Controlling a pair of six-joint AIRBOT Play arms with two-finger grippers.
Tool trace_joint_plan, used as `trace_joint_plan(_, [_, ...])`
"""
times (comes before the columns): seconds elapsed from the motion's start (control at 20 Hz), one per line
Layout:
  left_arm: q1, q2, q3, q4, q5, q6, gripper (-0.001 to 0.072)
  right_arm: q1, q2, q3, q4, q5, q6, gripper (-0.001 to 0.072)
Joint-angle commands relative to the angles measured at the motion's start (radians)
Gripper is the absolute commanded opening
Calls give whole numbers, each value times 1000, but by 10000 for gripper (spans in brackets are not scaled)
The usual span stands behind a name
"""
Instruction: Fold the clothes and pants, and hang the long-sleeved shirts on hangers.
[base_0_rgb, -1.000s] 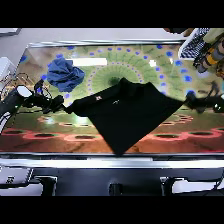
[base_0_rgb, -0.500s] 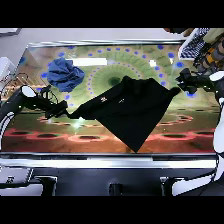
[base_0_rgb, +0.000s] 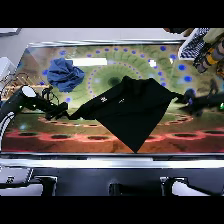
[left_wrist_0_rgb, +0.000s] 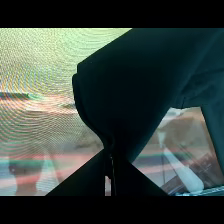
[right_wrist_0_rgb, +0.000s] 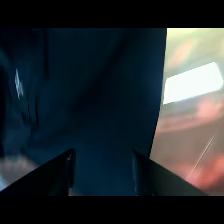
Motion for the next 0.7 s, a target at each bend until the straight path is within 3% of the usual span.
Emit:
trace_joint_plan(0.0, [-1, -1, 0, 0, -13, 14, 17, 57, 245, -431, 131, -69, -81, 425])
trace_joint_plan(0.15, [0, -1, 0, 0, -13, 15, 17, 155, 367, -647, 171, -143, -80, 447])
trace_joint_plan(0.2, [0, -1, 0, 0, -13, 16, 17, 203, 386, -692, 188, -160, -80, 482])
trace_joint_plan(0.35, [0, -1, 0, 0, -13, 19, 17, 359, 391, -761, 188, -227, -34, 483])
trace_joint_plan(0.65, [0, -1, 0, 0, -8, 23, 17, 576, 391, -774, 51, -379, 213, 477])
